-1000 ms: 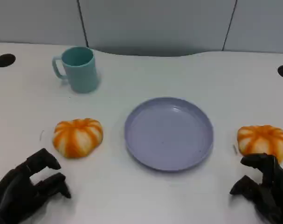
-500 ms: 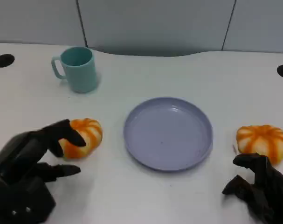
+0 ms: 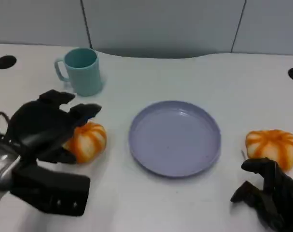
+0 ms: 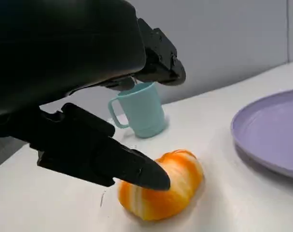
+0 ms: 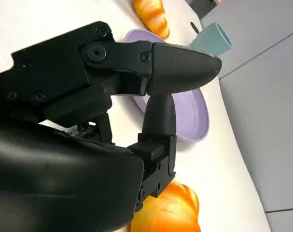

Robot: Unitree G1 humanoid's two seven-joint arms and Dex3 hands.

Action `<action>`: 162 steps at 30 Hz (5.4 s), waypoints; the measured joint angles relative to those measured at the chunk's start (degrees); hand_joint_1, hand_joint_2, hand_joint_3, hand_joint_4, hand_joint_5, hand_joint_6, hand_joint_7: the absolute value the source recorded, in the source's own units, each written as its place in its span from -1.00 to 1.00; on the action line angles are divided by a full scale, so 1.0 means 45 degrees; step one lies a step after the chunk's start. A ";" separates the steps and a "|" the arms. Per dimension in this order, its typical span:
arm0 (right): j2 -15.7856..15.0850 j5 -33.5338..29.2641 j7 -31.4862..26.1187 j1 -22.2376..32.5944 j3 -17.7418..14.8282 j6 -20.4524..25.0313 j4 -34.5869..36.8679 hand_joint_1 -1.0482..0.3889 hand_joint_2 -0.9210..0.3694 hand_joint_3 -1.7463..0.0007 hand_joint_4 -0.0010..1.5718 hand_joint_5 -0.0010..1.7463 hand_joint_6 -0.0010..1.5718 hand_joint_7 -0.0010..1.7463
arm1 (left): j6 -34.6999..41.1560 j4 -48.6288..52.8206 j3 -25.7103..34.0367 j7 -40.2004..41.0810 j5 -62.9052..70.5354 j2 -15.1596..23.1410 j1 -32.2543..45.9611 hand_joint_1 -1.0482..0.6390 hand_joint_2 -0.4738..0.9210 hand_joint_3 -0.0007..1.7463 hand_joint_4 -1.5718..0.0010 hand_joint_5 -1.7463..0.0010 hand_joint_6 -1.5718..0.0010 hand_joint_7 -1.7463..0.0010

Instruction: Grasp the bread from the table and place it into the plate.

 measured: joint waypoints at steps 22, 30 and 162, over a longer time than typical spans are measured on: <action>0.0130 0.0078 -0.0259 0.0255 -0.0052 0.0271 -0.0519 -0.11 -1.00 0.36 -0.43 1.00 -0.64 0.86 | 0.1067 1.0213 -0.4254 -0.0468 -0.1059 -0.2050 -0.5616 -0.45 0.69 -1.00 1.00 1.00 0.84 0.98; 0.0133 0.0270 -0.0277 0.0333 -0.0072 0.0380 -0.0698 -0.10 -1.00 0.35 -0.39 1.00 -0.65 0.86 | 0.1269 1.2036 -0.4833 -0.0271 -0.1441 -0.2820 -0.6454 -0.50 0.70 -0.99 1.00 1.00 0.84 0.98; 0.0252 0.0326 -0.0435 0.0587 -0.0048 0.0269 -0.1029 -0.10 -1.00 0.36 -0.37 1.00 -0.66 0.91 | -0.4975 0.5463 0.2827 -0.6122 -1.6716 -0.2802 0.1413 -0.50 1.00 -0.79 0.50 -0.80 0.40 -0.29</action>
